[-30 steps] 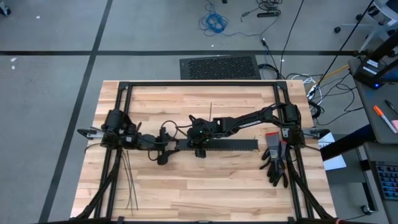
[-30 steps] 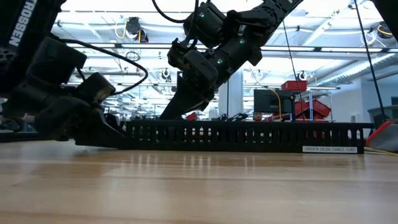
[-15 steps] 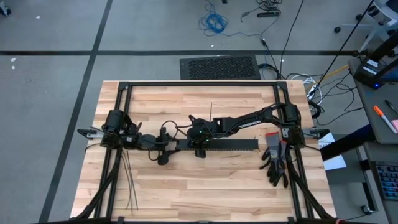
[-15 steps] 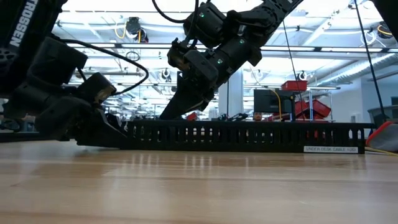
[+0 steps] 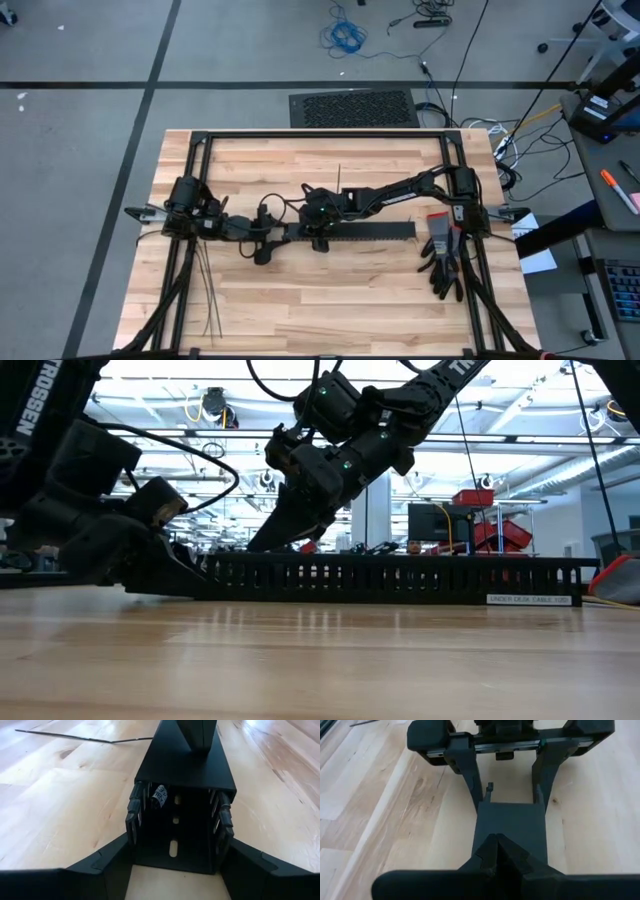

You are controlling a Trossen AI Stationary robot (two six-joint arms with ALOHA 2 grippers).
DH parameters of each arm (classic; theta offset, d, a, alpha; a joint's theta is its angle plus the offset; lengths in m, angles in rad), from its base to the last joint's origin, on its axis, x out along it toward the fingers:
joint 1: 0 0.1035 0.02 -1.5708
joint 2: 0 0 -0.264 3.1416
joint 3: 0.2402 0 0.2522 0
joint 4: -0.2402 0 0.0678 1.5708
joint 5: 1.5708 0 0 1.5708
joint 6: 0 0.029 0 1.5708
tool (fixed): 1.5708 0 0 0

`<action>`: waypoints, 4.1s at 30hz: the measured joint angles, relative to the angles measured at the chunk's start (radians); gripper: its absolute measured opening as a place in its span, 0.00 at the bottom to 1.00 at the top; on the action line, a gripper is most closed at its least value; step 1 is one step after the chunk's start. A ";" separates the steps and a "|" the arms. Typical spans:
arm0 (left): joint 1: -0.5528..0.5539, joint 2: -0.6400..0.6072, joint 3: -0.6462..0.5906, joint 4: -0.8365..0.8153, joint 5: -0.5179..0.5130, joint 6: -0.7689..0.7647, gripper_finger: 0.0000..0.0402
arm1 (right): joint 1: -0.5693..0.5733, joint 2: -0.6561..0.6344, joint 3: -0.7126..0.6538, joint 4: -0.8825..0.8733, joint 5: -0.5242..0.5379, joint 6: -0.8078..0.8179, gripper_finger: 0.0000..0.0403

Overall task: Ziptie cables
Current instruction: Close the black cable duct

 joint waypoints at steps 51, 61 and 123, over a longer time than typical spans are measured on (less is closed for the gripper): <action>0.000 0.000 0.006 0.002 0.002 -0.015 0.64 | -0.005 0.048 0.019 0.119 0.033 0.005 0.00; 0.000 0.000 0.006 0.003 0.002 -0.019 0.64 | -0.005 0.034 0.019 0.109 0.040 -0.012 0.00; 0.000 0.000 0.006 -0.001 0.003 -0.021 0.64 | -0.010 -0.022 0.019 -0.146 0.067 -0.003 0.00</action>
